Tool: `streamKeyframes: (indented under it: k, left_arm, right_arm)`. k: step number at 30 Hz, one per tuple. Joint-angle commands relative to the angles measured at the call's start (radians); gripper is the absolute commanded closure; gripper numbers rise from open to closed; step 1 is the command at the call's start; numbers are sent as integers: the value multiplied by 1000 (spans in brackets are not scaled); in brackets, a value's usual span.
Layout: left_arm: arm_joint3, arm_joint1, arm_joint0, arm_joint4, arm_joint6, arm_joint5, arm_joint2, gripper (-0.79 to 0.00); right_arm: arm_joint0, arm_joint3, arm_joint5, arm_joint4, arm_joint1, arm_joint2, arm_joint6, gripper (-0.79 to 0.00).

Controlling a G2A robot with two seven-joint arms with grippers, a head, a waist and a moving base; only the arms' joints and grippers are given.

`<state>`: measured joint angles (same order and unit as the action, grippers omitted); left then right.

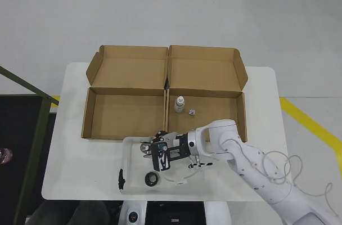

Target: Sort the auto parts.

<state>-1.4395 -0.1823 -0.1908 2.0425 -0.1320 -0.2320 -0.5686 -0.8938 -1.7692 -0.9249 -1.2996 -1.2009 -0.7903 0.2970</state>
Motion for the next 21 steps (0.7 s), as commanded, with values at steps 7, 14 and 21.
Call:
streamKeyframes:
  k: [7, 14, 21]
  left_arm:
    - [0, 0, 0, 0, 0, 0, 0, -785]
    - [0, 0, 0, 0, 0, 0, 0, -785]
    - [0, 0, 0, 0, 0, 0, 0, -785]
  right_arm:
    - [39, 40, 12, 13, -6, -17, -29, 0]
    - [85, 100, 36, 16, -18, -10, -56, 0]
    - [144, 171, 69, 6, -35, 9, -47, 0]
